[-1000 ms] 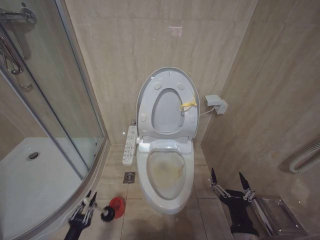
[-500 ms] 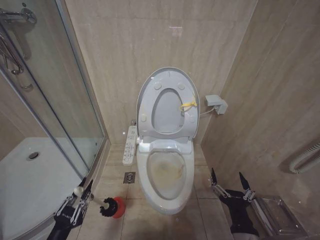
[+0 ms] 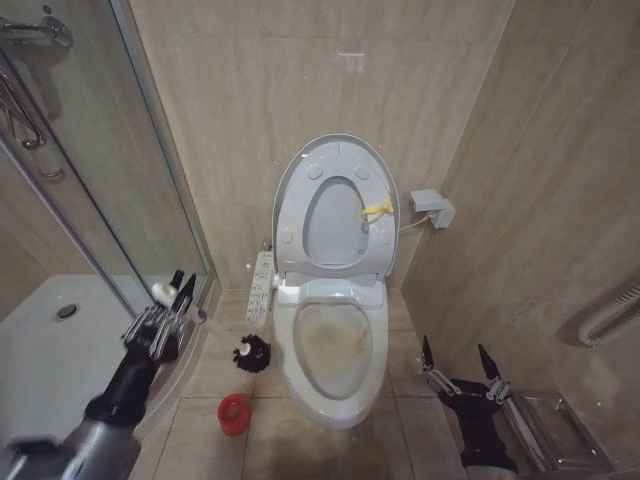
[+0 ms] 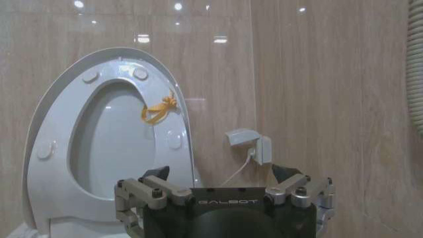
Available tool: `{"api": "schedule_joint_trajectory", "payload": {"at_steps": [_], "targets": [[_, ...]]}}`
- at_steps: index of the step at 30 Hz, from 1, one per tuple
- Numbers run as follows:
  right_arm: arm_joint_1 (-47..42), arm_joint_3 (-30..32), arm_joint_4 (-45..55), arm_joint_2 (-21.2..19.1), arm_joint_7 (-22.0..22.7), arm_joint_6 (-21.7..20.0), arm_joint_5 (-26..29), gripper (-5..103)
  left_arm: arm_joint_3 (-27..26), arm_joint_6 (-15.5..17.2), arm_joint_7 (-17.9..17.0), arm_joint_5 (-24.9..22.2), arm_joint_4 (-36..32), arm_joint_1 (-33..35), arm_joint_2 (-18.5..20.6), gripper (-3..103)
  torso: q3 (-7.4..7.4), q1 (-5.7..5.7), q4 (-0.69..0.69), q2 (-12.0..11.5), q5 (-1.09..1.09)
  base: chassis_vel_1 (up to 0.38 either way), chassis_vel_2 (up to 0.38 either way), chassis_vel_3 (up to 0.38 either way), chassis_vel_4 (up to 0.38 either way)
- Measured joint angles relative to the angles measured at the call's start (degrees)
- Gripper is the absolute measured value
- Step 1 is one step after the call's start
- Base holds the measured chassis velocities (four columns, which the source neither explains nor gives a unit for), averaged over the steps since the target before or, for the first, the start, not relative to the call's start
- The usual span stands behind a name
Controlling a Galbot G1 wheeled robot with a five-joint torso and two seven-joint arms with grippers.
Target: Open the toilet lid, clean the toilet bowl with a toilet brush, close the toilet lid, and flush.
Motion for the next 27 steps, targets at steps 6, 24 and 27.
{"api": "schedule_joint_trajectory", "payload": {"at_steps": [6,24,27], "targets": [[0.00,0.00,0.00,-0.01,0.00,0.00,0.00,100,2.47,0.95,9.77,-11.01,10.82,-11.30,1.43,24,0.00,0.01,0.01,0.00,0.00,0.000,0.000,0.000,0.000],[0.00,0.00,0.00,-0.01,0.00,0.00,0.00,100,15.31,-0.12,8.25,-20.85,30.67,-34.56,-7.13,23,0.00,0.00,0.00,-0.01,0.02,0.000,0.000,0.000,0.000],[0.00,0.01,0.00,-0.01,0.00,0.00,0.00,100,17.96,-1.43,6.47,-21.13,33.69,-37.16,-9.14,23,0.00,0.00,0.00,-0.01,0.02,0.000,0.000,0.000,0.000]]}}
